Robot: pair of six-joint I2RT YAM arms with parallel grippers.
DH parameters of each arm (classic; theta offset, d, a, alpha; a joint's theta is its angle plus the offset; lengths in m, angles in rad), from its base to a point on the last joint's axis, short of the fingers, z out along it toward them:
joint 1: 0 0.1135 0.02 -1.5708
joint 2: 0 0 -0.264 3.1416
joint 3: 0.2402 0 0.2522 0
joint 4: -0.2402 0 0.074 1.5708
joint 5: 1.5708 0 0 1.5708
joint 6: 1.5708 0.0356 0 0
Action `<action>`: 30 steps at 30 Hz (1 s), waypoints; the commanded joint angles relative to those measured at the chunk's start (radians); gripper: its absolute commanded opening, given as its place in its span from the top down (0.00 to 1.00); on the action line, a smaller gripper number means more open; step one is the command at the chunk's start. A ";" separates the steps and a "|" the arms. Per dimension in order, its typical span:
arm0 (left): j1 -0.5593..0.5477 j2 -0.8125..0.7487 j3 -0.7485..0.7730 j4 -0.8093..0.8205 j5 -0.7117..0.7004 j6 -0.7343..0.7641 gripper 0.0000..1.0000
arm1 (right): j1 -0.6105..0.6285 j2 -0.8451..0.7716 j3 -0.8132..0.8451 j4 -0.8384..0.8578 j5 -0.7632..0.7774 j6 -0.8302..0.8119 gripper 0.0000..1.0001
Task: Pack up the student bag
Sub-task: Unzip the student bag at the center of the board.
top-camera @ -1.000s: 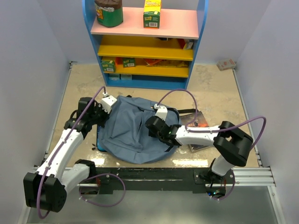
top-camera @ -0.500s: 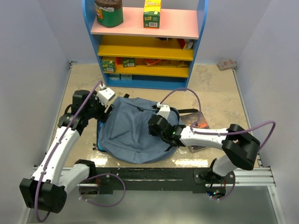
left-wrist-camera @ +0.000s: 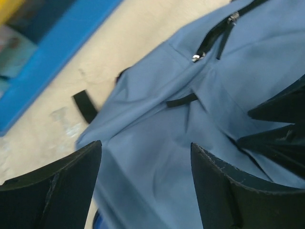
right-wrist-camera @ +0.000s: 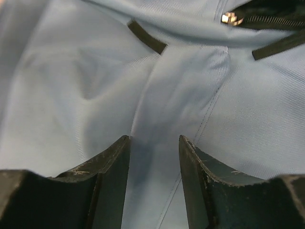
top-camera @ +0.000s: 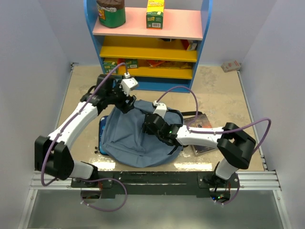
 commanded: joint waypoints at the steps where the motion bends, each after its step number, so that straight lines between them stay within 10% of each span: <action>1: -0.066 0.072 0.043 0.090 0.004 -0.018 0.21 | 0.003 0.015 -0.005 0.041 -0.002 0.011 0.54; 23: -0.115 0.358 0.063 0.166 -0.024 0.134 0.20 | 0.003 0.118 -0.172 0.167 -0.062 0.073 0.85; 30: -0.115 0.367 0.087 0.125 0.049 0.217 0.02 | 0.003 0.129 -0.195 0.181 -0.076 0.077 0.91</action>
